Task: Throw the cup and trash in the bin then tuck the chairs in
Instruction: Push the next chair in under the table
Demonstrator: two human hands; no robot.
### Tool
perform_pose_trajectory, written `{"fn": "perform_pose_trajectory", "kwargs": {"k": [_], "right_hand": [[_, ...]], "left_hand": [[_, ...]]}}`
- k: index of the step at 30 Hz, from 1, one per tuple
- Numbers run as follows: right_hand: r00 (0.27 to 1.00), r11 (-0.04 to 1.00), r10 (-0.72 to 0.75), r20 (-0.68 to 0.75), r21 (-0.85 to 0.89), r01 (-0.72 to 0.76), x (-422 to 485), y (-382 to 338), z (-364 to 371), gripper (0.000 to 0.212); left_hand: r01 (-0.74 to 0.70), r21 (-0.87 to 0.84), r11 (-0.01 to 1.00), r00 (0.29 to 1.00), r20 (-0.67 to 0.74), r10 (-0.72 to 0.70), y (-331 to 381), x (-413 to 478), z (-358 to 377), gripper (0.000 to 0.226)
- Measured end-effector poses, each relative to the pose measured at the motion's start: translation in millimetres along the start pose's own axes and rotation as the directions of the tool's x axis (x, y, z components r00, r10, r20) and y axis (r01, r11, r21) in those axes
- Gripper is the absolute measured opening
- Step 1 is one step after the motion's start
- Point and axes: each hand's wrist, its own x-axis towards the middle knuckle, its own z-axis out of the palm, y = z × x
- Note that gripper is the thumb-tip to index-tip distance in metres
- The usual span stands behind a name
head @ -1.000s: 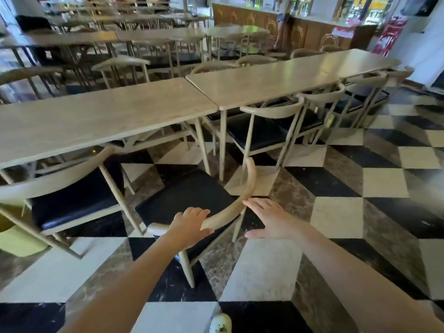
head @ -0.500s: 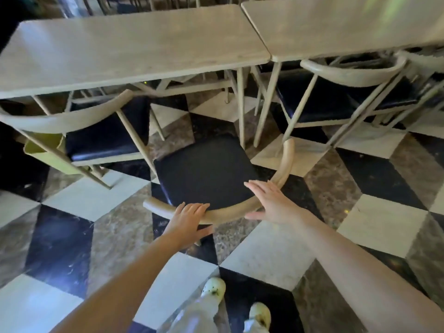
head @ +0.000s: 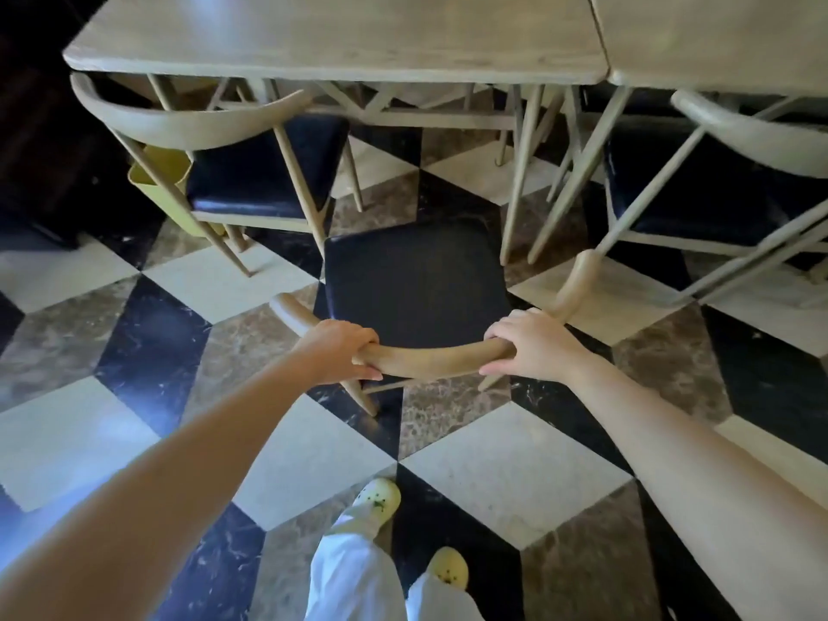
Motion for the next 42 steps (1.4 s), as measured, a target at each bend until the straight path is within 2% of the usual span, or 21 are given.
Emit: {"fn": "perform_pose_trajectory", "kwargs": {"k": [3,5,9,16,22,27,33,42], "right_hand": [[0.999,1.0,-0.024,-0.039,0.002,0.024,0,2,3,0.046],[0.998,0.999,-0.03,-0.059,0.009,0.03,2,5,4,0.045],[0.997,0.999,-0.029,-0.069,0.022,0.031,8,26,-4,0.045],[0.998,0.999,0.023,-0.054,0.044,-0.021,51,74,-33,0.044],[0.993,0.995,0.075,-0.093,0.069,-0.068,114,100,-53,0.044],[0.983,0.986,0.142,-0.113,0.108,-0.13,161,116,-67,0.047],[0.971,0.978,0.18,-0.16,0.134,-0.159,210,137,-88,0.046],[0.956,0.978,0.193,-0.219,0.125,-0.169,270,168,-106,0.046]], "left_hand": [[0.001,0.025,1.0,0.98,0.201,-0.006,-6,14,-10,0.048],[-0.016,0.006,1.0,0.97,0.241,0.014,-9,23,-10,0.049],[-0.007,-0.034,0.999,0.973,0.232,0.015,-8,45,-15,0.045],[-0.057,0.03,0.998,0.977,0.209,0.05,-17,110,-62,0.043],[-0.082,0.053,0.995,0.969,0.238,0.067,-55,179,-107,0.039],[-0.157,0.149,0.976,0.967,0.225,0.122,-85,231,-151,0.045],[-0.215,0.196,0.957,0.96,0.224,0.169,-109,286,-191,0.04],[-0.242,0.157,0.958,0.956,0.206,0.208,-143,352,-222,0.036]]}}
